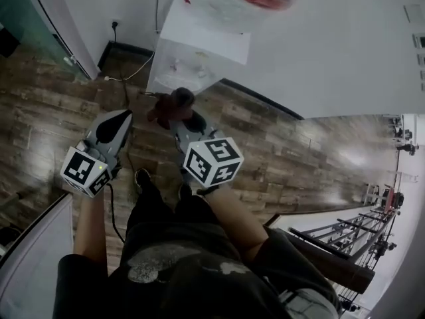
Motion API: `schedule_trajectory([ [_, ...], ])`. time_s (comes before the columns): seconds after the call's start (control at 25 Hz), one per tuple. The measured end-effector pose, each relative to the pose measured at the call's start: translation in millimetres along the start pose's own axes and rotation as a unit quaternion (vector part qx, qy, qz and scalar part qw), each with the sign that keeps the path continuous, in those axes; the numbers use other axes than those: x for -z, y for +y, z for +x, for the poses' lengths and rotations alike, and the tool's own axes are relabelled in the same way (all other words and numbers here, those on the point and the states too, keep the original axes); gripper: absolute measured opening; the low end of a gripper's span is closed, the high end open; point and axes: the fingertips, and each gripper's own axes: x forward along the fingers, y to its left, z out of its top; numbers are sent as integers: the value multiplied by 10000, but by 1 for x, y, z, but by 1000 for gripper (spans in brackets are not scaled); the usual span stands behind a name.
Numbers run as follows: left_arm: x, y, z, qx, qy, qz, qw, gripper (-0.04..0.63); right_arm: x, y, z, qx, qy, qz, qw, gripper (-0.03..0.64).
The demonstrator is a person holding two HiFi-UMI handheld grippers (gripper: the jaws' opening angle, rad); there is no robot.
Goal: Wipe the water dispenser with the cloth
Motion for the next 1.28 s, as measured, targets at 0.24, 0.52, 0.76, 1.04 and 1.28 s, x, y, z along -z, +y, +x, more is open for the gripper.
schedule_trajectory([
  [0.24,15,-47,-26,-145,98,-18,9998,18,23,-27,-70,133,102,157,9997,61],
  [0.52,24,-148,-24,-315,25,270,9991,18,37,-63,-172,5,-135,50,9999,61],
  [0.76,51,-249,-30,-459,-10,441,9980,18,72,-100,-278,4,-187,12,9998,61],
  [1.04,74,-317,-45,-661,4,371,9971,18,103,-135,-366,189,-139,98,9997,61],
  [1.28,101,-349,-70,-789,145,201,9966,18,129,-148,-414,489,-181,328,9981,61],
])
